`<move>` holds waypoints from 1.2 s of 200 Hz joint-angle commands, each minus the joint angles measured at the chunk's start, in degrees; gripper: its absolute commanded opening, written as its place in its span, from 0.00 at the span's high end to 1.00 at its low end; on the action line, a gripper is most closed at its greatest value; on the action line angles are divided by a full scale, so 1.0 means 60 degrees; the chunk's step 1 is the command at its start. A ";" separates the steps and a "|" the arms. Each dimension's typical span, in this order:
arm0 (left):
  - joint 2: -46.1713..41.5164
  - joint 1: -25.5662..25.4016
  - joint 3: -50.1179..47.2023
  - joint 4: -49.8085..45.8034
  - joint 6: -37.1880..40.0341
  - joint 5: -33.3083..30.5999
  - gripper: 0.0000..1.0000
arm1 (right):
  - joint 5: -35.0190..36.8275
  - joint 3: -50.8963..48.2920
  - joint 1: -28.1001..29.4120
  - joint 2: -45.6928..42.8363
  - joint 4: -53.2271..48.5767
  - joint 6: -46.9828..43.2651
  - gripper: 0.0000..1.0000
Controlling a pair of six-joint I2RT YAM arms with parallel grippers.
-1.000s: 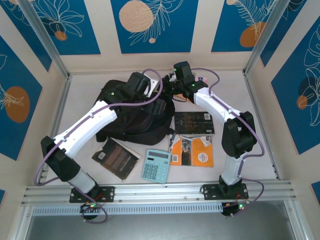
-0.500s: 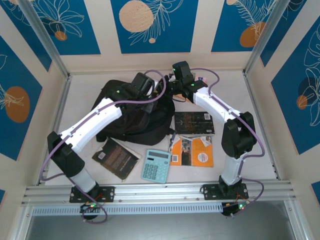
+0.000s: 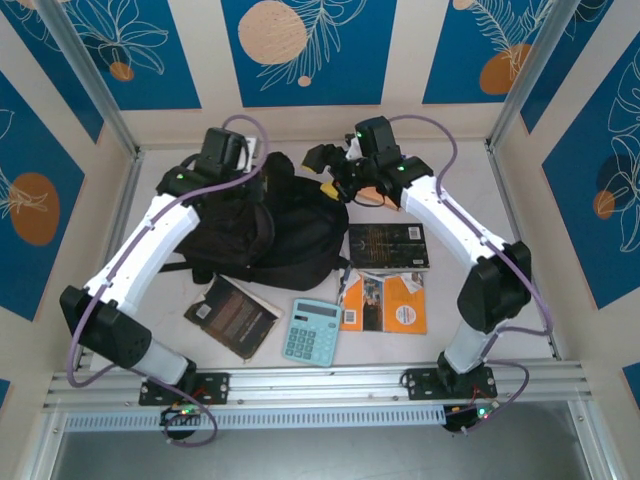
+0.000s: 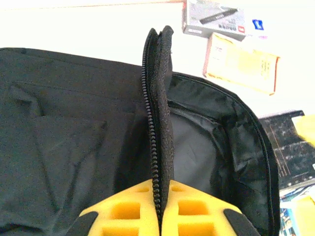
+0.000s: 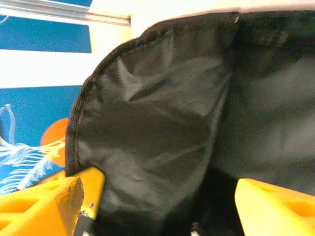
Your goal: Pack books, pencil case, and school supplies into a backpack
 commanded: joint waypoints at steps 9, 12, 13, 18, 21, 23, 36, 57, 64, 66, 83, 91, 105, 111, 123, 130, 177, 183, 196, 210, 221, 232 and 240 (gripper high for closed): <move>-0.0107 0.0367 -0.0370 0.0904 -0.0445 0.1376 1.00 | 0.2057 -0.0609 0.0269 -0.1502 -0.0698 -0.3331 0.13; -0.0086 0.0377 -0.0405 0.0939 -0.0443 0.1395 1.00 | 0.2046 -0.0821 0.0219 -0.1642 -0.0617 -0.3380 0.13; -0.0081 0.0385 -0.0418 0.0948 -0.0443 0.1410 1.00 | 0.2052 -0.0885 0.0196 -0.1679 -0.0588 -0.3391 0.13; -0.0049 0.0404 -0.0490 0.1002 -0.0450 0.1459 1.00 | 0.1997 -0.1213 0.0065 -0.1887 -0.0501 -0.3451 0.13; -0.0036 0.0411 -0.0528 0.1045 -0.0471 0.1496 1.00 | 0.1929 -0.1429 -0.0017 -0.2018 -0.0433 -0.3471 0.13; -0.0033 0.0420 -0.0554 0.1074 -0.0483 0.1532 1.00 | 0.1875 -0.1560 -0.0068 -0.2095 -0.0381 -0.3486 0.13; -0.0003 0.0495 -0.0786 0.1376 -0.0652 0.1801 1.00 | 0.1644 -0.2415 -0.0384 -0.2555 -0.0263 -0.3563 0.15; -0.0113 0.0689 -0.1505 0.2430 -0.1141 0.2888 1.00 | 0.1475 -0.3316 -0.0602 -0.2925 -0.0903 -0.3563 0.19; -0.0171 0.0723 -0.1789 0.2840 -0.1362 0.3282 0.99 | 0.1471 -0.3624 -0.0568 -0.3010 -0.1160 -0.3601 0.22; -0.0184 0.0729 -0.1873 0.2932 -0.1423 0.3352 0.98 | 0.1464 -0.3709 -0.0554 -0.3031 -0.1230 -0.3614 0.23; -0.0306 0.0730 -0.2478 0.3579 -0.1899 0.3602 0.98 | 0.1146 -0.4369 -0.0244 -0.3186 -0.1832 -0.3771 0.29; -0.0339 0.0730 -0.2707 0.3767 -0.2004 0.3602 0.99 | 0.0891 -0.4554 -0.0036 -0.3191 -0.2213 -0.3730 0.31; -0.0396 0.0730 -0.3072 0.4005 -0.2093 0.3505 1.00 | 0.0436 -0.4717 0.0331 -0.3099 -0.2809 -0.3970 0.31; -0.0395 0.0719 -0.3196 0.4082 -0.2099 0.3483 1.00 | 0.0143 -0.4816 0.0502 -0.3079 -0.2853 -0.4282 0.31; -0.0399 0.0722 -0.3368 0.4168 -0.2134 0.3364 1.00 | -0.0180 -0.5137 0.0824 -0.3108 -0.2678 -0.4893 0.27; -0.0398 0.0743 -0.3443 0.4192 -0.2175 0.3282 1.00 | -0.0158 -0.5334 0.0979 -0.3102 -0.2453 -0.5073 0.25; -0.0705 0.0848 -0.3506 0.3741 -0.1976 0.2879 1.00 | -0.1984 -0.5455 0.0942 -0.1624 -0.1471 -0.7286 0.32; -0.0827 0.0847 -0.3553 0.3740 -0.1938 0.2775 1.00 | -0.2100 -0.5336 0.0999 -0.1317 -0.1534 -0.7617 0.33; -0.1046 0.0848 -0.3623 0.3725 -0.1846 0.2575 1.00 | -0.2534 -0.5187 0.1010 -0.0685 -0.1600 -0.8206 0.34; -0.1159 0.0846 -0.3595 0.3633 -0.1769 0.2439 1.00 | -0.2841 -0.5235 0.1054 -0.0313 -0.1382 -0.8676 0.36; -0.1201 0.0848 -0.3563 0.3579 -0.1754 0.2399 1.00 | -0.2765 -0.5313 0.1082 -0.0157 -0.1217 -0.8926 0.34; -0.1190 0.0848 -0.3554 0.3564 -0.1774 0.2468 1.00 | -0.2807 -0.5325 0.1053 0.0001 -0.1130 -0.9106 0.32; -0.1170 0.0848 -0.3535 0.3579 -0.1779 0.2543 1.00 | -0.2991 -0.5413 0.1047 0.0091 -0.0986 -0.9277 0.32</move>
